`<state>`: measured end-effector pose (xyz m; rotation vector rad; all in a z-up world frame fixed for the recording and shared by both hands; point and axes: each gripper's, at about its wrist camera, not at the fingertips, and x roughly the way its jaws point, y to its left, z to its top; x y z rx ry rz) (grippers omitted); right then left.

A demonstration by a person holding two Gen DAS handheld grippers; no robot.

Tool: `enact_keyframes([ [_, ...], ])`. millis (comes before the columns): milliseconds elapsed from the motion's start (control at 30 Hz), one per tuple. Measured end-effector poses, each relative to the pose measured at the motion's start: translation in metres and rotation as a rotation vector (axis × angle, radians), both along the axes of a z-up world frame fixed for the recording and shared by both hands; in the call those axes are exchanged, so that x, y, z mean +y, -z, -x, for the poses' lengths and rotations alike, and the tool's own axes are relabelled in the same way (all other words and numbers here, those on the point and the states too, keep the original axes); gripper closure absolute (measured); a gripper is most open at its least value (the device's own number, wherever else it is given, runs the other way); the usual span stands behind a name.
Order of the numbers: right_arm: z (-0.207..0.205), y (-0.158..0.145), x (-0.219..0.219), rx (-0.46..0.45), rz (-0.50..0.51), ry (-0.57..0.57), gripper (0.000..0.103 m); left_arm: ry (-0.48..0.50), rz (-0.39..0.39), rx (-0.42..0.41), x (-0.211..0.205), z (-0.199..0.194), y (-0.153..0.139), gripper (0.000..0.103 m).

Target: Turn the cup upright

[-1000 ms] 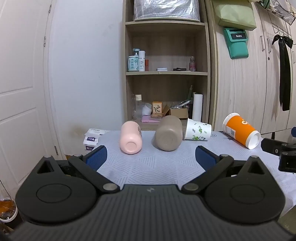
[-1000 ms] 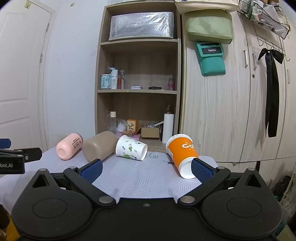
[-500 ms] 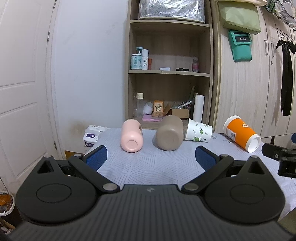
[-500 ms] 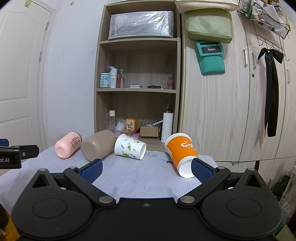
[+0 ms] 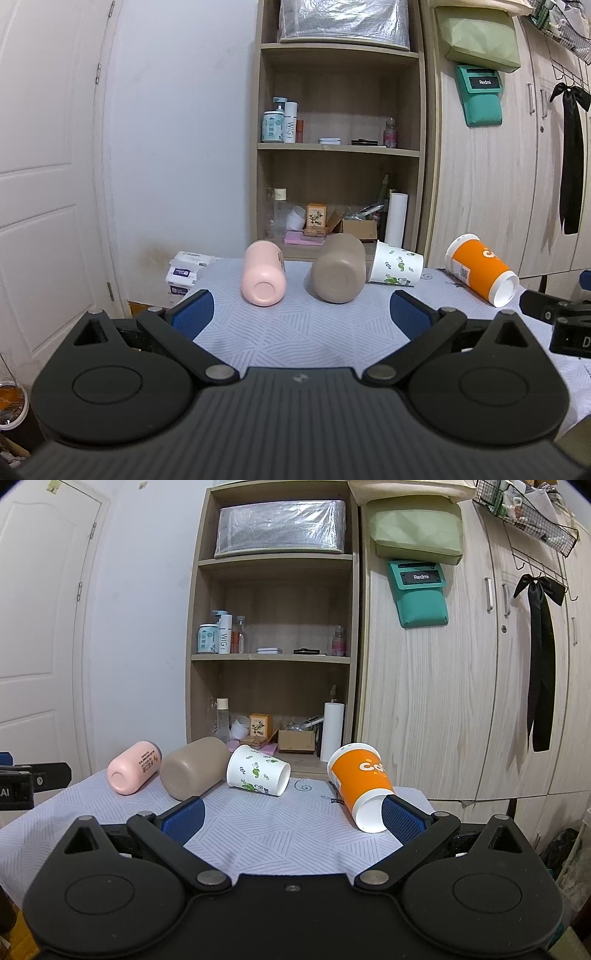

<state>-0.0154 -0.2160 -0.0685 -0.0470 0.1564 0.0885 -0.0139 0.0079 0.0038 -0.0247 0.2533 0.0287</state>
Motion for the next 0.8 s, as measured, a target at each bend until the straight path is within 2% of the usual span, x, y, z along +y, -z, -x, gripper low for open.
enact_keyframes([
  [367, -0.0008, 0.0007, 0.0006, 0.004, 0.004, 0.001, 0.000, 0.004, -0.029, 0.008, -0.0021, -0.0007, 0.0000, 0.000],
  [800, -0.0009, 0.0017, 0.0013, 0.008, 0.012, -0.002, 0.000, 0.010, -0.024, 0.010, -0.0026, -0.0001, -0.0014, 0.000],
])
